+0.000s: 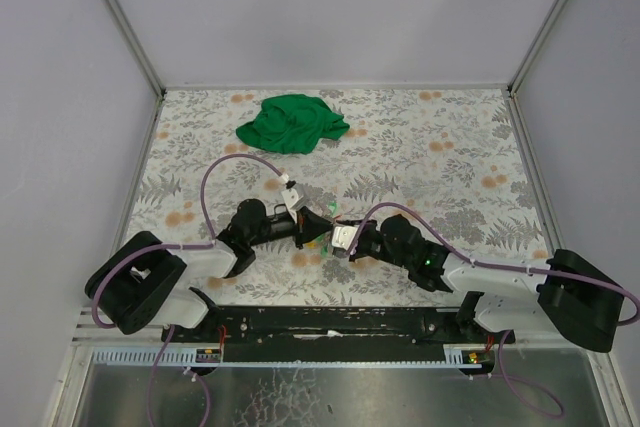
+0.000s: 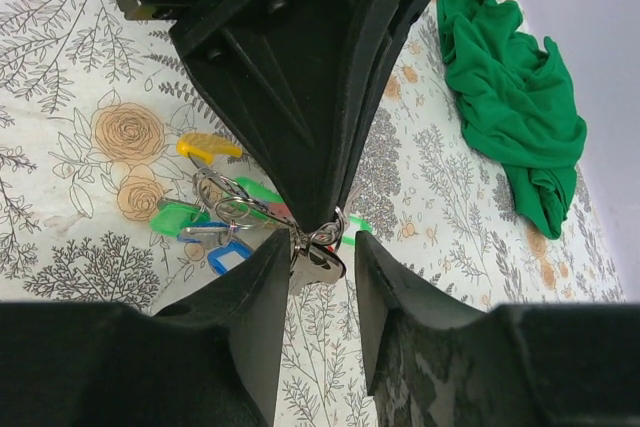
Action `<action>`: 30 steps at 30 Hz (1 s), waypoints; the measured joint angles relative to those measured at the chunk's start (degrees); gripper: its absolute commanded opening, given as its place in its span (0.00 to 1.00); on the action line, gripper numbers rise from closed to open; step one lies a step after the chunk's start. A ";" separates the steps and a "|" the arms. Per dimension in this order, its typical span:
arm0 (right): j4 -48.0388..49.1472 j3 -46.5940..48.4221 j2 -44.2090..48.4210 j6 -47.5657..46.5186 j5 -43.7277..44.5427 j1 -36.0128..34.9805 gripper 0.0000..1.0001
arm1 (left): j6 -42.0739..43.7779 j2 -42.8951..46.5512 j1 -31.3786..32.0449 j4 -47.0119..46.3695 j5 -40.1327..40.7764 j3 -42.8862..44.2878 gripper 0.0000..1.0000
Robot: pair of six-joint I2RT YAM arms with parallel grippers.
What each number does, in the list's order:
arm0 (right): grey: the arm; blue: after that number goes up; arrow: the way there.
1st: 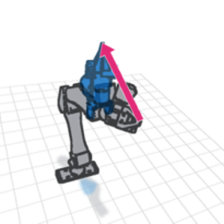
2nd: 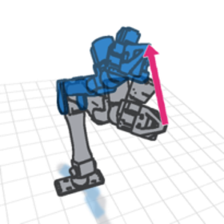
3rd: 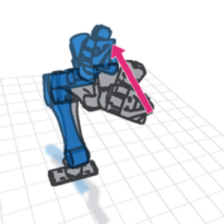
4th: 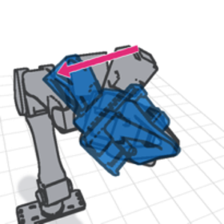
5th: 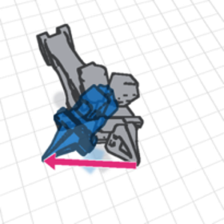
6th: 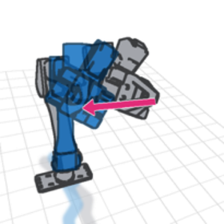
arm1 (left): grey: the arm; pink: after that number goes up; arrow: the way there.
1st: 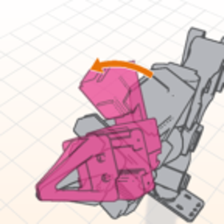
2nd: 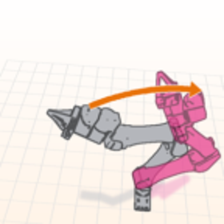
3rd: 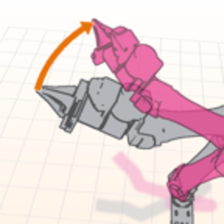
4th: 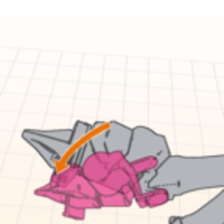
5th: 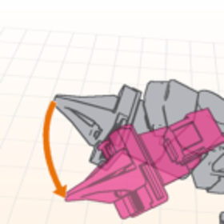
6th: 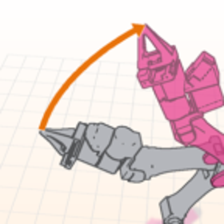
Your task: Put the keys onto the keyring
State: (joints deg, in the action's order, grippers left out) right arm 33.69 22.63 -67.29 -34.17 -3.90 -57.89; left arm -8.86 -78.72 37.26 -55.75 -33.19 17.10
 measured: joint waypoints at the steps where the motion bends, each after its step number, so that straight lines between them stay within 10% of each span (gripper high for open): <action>1: 0.11 0.00 -0.26 0.00 0.02 0.00 0.35 | 0.11 0.00 0.07 0.00 0.00 0.00 0.00; 20: -2.67 0.76 -0.57 0.31 2.89 -0.11 0.00 | 3.28 0.83 1.03 3.04 1.60 0.31 0.00; 30: -4.76 2.27 -1.25 0.24 1.60 -0.13 0.00 | -4.11 0.96 1.73 -2.08 8.44 -2.29 0.00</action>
State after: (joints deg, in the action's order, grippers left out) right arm 28.93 24.91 -68.53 -33.93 -2.31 -58.02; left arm -12.97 -77.76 38.98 -57.82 -24.75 14.81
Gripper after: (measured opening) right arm 0.058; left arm 0.009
